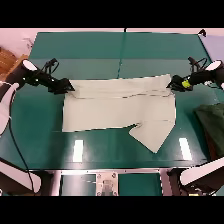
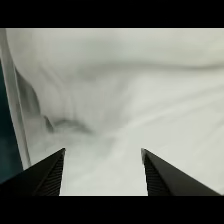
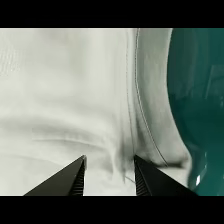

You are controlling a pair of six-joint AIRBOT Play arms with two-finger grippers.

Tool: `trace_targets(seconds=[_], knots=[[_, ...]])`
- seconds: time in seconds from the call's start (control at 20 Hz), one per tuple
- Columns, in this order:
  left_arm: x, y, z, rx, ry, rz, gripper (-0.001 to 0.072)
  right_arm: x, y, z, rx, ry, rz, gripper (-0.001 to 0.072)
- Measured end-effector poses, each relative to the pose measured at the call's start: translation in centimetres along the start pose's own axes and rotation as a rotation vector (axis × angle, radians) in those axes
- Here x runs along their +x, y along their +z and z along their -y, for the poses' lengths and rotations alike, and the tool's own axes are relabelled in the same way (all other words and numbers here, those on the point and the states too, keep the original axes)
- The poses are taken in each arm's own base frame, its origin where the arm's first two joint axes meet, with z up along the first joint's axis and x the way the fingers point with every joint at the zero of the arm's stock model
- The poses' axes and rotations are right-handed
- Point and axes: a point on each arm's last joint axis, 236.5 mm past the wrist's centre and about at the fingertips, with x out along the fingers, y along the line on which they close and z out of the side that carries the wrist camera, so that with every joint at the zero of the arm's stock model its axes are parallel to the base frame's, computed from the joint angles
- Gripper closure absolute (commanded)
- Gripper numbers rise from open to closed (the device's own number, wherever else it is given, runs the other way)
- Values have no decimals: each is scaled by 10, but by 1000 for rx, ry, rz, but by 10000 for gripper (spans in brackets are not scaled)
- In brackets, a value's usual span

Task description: Fold the shirts.

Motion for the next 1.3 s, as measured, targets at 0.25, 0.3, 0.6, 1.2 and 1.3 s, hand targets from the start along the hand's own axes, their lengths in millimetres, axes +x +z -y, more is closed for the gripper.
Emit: trace_targets(seconds=[0.25, 0.3, 0.6, 1.2, 1.3], knots=[[-39, -55, 8, -103, -43, -204, 683, -46, -35, 22, 78, -29, -63, 696], [-45, -66, 10, -112, -39, -216, 683, -53, -52, 27, 102, -32, -83, 696], [-56, -155, 20, -224, 8, -118, 2, -66, -180, 49, 339, -44, -151, 249], [31, -218, 38, -444, -45, 137, 209, 18, -290, 1, 494, 41, -221, 244], [34, -204, 37, -457, -36, 220, 252, 25, -283, -6, 493, 63, -181, 244]])
